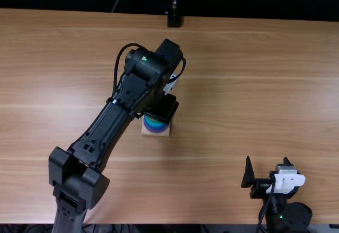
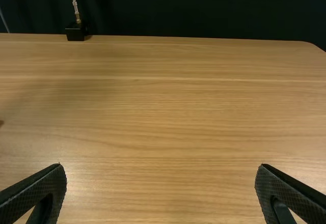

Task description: Build the Hanoi tower: stack the rings onto the peg from bottom to top in this color order: purple, dark blue, light blue, dark green, light green, yellow, orange.

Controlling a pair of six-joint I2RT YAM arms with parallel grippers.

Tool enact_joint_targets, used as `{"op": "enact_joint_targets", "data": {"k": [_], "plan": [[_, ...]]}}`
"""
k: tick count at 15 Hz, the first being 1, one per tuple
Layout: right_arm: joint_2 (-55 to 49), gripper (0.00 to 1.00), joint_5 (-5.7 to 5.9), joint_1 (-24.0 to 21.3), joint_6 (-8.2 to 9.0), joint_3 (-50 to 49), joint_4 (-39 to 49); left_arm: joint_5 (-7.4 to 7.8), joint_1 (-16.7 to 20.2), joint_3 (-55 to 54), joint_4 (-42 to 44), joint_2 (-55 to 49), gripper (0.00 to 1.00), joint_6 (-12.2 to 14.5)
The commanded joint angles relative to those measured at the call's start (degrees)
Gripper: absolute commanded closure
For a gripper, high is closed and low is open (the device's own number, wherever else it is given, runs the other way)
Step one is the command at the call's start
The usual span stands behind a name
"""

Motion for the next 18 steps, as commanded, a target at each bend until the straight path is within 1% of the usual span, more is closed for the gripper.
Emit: {"op": "enact_joint_targets", "data": {"k": [1, 2, 4, 7, 8, 9, 12, 13, 14, 16, 18], "plan": [[-0.99, 0.0, 0.77, 0.05, -0.15, -4.33, -1.85, 2.11, 0.35, 0.0, 0.79, -5.97, 0.0, -0.09], [-0.99, 0.0, 0.66, -0.03, -0.15, -4.33, -1.85, 2.11, 1.23, 0.0, 2.58, -8.69, 0.0, -0.09], [-0.99, 0.0, 0.77, -0.03, -0.15, -4.33, -1.85, 2.64, 4.66, -1.41, 11.12, -16.52, 0.0, 0.01], [-0.99, 0.0, 0.77, 0.05, -0.15, -4.33, -1.85, 4.01, 10.11, -15.82, 25.26, -31.81, 0.0, -0.51], [-0.99, 0.0, 0.77, -0.03, -0.15, -4.33, -1.85, 4.22, 13.18, -22.59, 30.63, -38.84, 0.0, -0.62], [-0.99, 0.0, 0.66, 0.05, -0.15, -4.33, -1.85, 4.11, 16.44, -31.73, 37.07, -45.61, 0.0, -0.62], [-0.99, 0.0, 0.77, -0.03, -0.15, -4.33, -1.85, 4.11, 23.03, -60.38, 56.26, -64.86, 0.0, -0.62], [-0.99, 0.0, 0.77, 0.05, -0.15, -4.33, -1.85, 3.48, 23.82, -68.99, 60.48, -71.27, 0.0, -0.09], [-0.99, 0.0, 0.77, -0.03, -0.15, -4.33, -1.85, 3.16, 23.91, -75.94, 63.33, -77.78, 0.0, 0.33], [-0.99, 0.0, 0.77, -0.03, -0.15, -4.33, -1.85, 2.64, 23.99, -86.66, 65.12, -89.99, 0.0, 0.33], [-0.99, 0.0, 0.77, -0.03, -0.15, -4.33, -1.85, 2.43, 23.99, -95.1, 65.23, -99.22, 0.0, 0.33]]}}
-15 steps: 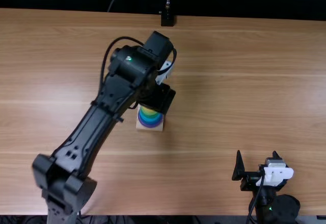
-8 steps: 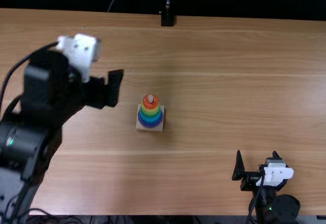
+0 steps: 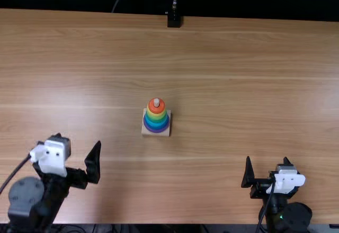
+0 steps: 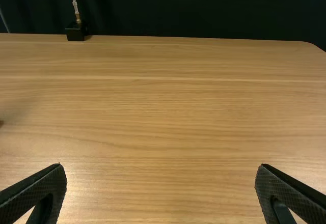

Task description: Build the Hanoi tower: stack the rings onto the peg from bottom to top in this color order: purple, dark blue, light blue, dark green, light green, yellow, orange.

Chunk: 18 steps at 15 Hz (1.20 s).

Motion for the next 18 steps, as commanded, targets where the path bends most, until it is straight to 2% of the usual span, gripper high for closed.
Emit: {"op": "enact_joint_targets", "data": {"k": [1, 2, 4, 9, 16, 18], "plan": [[-0.99, 0.0, 0.75, 0.05, -0.15, -4.36, -1.87, -1.17, 0.32, -5.15, 0.27, -5.74, 0.0, 0.55], [-0.99, 0.0, 0.64, -0.03, -0.15, -4.36, -1.87, -2.33, 0.32, -8.32, 0.16, -9.61, 0.0, 0.55], [-0.99, 0.0, 0.64, -0.03, -0.15, -4.36, -1.87, -3.18, 0.5, -13.68, -0.26, -15.76, 0.0, 0.44], [-0.99, 0.0, 0.75, 0.05, -0.15, -4.36, -1.87, -3.28, 4.28, -23.08, -0.68, -25.52, 0.0, 0.55], [-0.99, 0.0, 0.64, 0.05, -0.15, -4.36, -1.87, -3.18, 5.33, -30.29, -1.0, -25.78, 0.0, 0.55], [-0.99, 0.0, 0.64, -0.03, -0.15, -4.36, -1.87, -2.65, 5.77, -33.1, -0.68, -25.78, 0.0, 0.44]]}}
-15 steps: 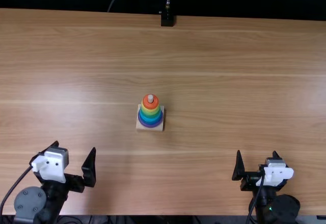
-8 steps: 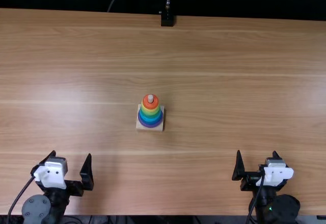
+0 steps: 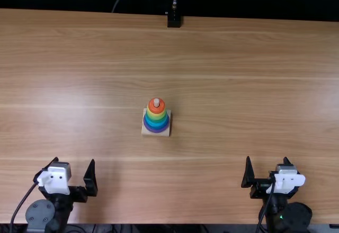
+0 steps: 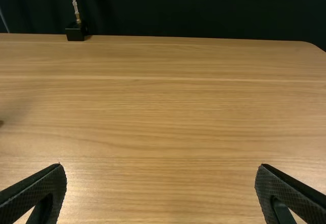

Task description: Build the Hanoi tower: stack the rings onto the peg from bottom to top in this color order: purple, dark blue, light blue, dark green, light green, yellow, orange.

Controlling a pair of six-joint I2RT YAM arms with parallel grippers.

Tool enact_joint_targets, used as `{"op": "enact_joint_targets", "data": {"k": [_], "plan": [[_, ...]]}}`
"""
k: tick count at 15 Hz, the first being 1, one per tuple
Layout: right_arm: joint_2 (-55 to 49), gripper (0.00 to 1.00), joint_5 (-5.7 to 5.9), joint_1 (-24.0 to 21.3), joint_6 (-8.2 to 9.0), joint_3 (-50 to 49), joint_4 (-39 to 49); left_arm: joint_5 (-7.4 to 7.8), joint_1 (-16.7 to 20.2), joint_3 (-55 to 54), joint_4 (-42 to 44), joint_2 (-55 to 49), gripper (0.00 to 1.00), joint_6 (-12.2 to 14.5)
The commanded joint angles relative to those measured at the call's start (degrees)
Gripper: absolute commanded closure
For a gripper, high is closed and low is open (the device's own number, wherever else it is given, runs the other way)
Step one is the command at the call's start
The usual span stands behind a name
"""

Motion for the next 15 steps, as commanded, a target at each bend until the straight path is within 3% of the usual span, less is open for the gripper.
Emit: {"op": "enact_joint_targets", "data": {"k": [1, 2, 3, 4, 5, 6, 15], "plan": [[-0.99, 0.0, 0.75, 0.05, -0.15, -4.33, -1.85, 0.88, 1.67, -6.61, -1.77, -0.62, 0.0, 0.05], [-0.99, 0.0, 0.75, -0.03, -0.15, -4.33, -1.85, 1.3, 2.46, -6.61, -2.19, -0.62, 0.0, 0.05], [-0.99, 0.0, 0.64, -0.03, -0.15, -4.33, -1.85, 2.88, 3.16, -6.61, -2.41, -0.62, 0.0, 0.79], [-0.99, 0.0, 0.64, 0.05, -0.15, -4.33, -1.85, 3.94, 3.34, -6.61, -2.51, -0.62, 0.0, 3.42], [-0.99, 0.0, 0.75, 0.05, -0.15, -4.33, -1.85, 4.04, 3.16, -6.61, -2.51, -0.62, 0.0, 6.27], [-0.99, 0.0, 0.75, -0.03, -0.15, -4.33, -1.85, 3.73, 3.08, -6.61, -2.51, -0.62, 0.0, 6.69], [-0.99, 0.0, 0.64, -0.03, -0.15, -4.33, -1.85, 3.73, 2.99, -6.61, -2.51, -0.62, 0.0, 7.01]]}}
